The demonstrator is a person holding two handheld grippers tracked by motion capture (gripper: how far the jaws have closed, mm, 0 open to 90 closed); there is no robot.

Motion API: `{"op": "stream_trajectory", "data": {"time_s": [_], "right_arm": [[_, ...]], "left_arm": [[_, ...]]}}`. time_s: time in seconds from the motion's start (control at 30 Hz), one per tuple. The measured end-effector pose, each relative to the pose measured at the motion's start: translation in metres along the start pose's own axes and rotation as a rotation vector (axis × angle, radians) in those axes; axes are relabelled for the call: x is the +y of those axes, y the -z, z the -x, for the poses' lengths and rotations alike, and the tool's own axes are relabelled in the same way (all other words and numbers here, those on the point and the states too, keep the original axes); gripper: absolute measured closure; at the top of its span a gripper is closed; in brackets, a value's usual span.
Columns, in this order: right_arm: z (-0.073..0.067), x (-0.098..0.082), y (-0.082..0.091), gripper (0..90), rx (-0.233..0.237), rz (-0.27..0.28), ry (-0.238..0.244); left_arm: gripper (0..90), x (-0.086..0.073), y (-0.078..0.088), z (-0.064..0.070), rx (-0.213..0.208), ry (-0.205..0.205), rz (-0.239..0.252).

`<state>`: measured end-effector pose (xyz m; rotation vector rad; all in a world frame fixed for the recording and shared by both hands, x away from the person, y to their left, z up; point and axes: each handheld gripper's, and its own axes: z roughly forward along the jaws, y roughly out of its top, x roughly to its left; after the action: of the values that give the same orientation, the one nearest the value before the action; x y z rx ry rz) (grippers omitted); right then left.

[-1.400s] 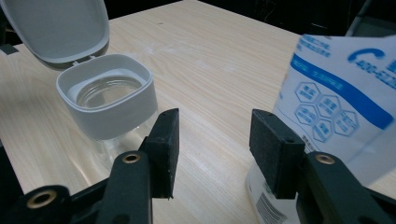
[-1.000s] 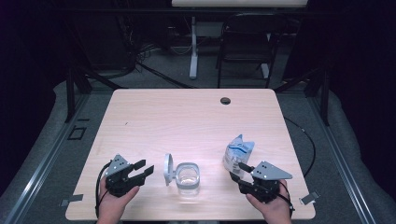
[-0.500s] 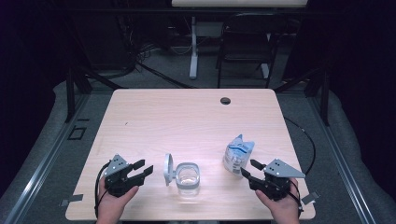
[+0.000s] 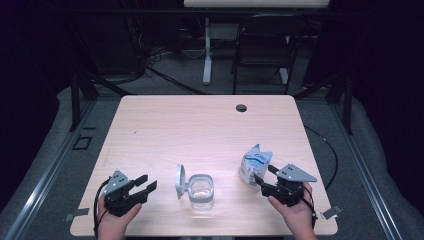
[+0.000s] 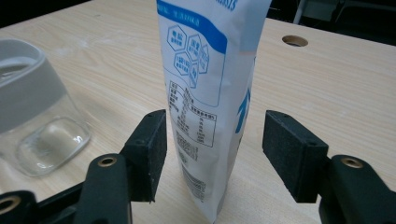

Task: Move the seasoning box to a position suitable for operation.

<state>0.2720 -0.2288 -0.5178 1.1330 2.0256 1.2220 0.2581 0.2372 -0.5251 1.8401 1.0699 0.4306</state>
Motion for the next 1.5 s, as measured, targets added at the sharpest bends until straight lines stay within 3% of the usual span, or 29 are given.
{"op": "stream_trajectory", "data": {"time_s": [0.17, 0.33, 0.47, 1.07, 1.5], "right_arm": [[-0.001, -0.002, -0.012, 35.6, -0.032, -0.014, 0.001], [0.001, -0.005, -0.020, 36.7, -0.015, -0.040, -0.028], [0.003, -0.009, -0.024, 36.1, 0.001, -0.025, -0.045], [-0.003, -0.025, -0.049, 36.1, -0.002, -0.069, 0.019], [-0.004, -0.028, -0.057, 36.5, -0.007, -0.104, 0.026]], "left_arm": [[54.6, -0.002, 0.003, -0.002, 0.007, 0.008, 0.002], [54.6, -0.003, 0.003, -0.002, 0.006, 0.008, 0.002], [54.6, -0.002, 0.001, -0.003, 0.005, 0.006, -0.003], [54.6, -0.003, 0.000, -0.004, 0.005, 0.007, -0.009], [54.5, -0.004, -0.001, -0.005, 0.009, 0.009, -0.005]]}}
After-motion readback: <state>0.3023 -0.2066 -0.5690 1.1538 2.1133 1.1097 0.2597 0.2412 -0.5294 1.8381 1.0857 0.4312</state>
